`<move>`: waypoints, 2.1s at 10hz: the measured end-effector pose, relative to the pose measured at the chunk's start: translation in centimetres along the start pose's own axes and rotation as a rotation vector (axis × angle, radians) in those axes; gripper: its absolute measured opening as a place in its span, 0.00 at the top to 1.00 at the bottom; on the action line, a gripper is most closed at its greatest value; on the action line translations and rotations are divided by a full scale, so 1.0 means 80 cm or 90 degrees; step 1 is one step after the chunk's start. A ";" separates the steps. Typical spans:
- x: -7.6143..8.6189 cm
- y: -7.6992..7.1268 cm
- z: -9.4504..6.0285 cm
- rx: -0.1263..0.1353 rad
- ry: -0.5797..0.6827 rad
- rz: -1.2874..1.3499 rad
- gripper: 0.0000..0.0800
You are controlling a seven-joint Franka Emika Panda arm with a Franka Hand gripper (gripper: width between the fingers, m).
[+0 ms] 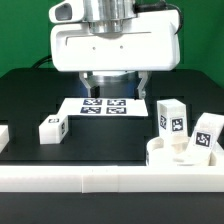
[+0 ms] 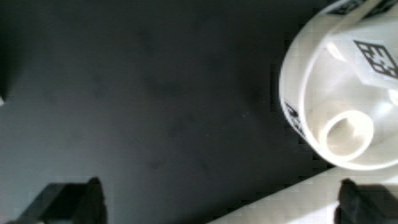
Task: Assemble stool
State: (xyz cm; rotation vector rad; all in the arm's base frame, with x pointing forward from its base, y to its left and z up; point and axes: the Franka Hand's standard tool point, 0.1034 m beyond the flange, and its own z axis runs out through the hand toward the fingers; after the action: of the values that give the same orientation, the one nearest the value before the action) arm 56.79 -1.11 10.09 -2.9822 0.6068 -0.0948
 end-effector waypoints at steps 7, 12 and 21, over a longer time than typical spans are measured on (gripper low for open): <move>0.022 0.131 0.031 -0.042 -0.009 -0.122 0.19; 0.006 0.140 0.037 -0.030 -0.161 -0.123 0.19; -0.005 0.161 0.080 -0.060 -0.520 -0.073 0.19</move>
Offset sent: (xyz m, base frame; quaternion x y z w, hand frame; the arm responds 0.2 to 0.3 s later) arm -0.0263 -0.0850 -0.0262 -0.0504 0.0126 -0.0702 0.9962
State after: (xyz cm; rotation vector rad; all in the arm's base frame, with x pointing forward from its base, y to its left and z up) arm 51.94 -12.20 2.32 -2.7593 0.3298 1.0983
